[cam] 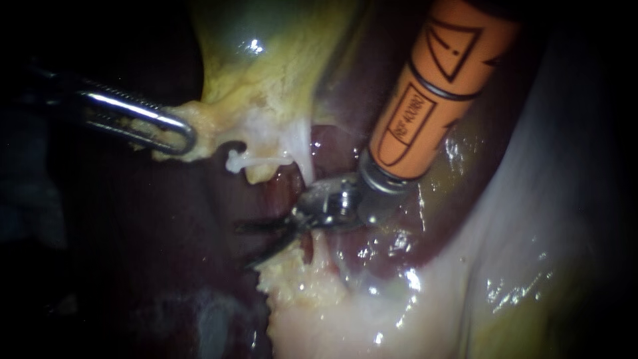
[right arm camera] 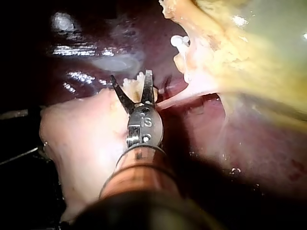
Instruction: Go back from the cut left tube
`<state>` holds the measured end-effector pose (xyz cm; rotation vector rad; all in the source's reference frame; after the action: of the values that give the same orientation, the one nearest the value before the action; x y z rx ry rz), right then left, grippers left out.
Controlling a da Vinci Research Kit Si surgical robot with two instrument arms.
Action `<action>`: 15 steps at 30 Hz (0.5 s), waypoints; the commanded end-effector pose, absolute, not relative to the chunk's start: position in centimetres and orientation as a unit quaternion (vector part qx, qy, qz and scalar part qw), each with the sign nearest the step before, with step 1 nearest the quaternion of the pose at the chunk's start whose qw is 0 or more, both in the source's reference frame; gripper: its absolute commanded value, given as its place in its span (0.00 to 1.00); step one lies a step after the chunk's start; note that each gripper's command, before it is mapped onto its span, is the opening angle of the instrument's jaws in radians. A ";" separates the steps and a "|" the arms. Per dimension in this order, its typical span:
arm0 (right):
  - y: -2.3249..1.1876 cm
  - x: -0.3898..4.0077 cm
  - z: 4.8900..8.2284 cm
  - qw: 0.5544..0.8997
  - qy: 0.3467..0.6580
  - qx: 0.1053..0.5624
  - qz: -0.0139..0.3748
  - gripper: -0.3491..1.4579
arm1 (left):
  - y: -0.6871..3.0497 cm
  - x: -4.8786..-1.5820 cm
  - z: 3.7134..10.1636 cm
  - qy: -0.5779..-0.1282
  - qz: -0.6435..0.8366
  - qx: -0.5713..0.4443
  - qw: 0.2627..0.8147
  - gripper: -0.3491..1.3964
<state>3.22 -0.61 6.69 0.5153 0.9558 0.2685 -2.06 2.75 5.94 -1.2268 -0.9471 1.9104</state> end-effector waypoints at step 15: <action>-0.29 2.25 6.04 0.880 0.435 0.150 0.121 0.99 | 2.76 -2.04 5.96 -0.363 0.732 -0.470 0.334 0.00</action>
<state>2.20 -0.28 6.03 0.3071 0.9040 0.2524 -2.04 2.76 5.96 -1.2272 -0.9484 1.9110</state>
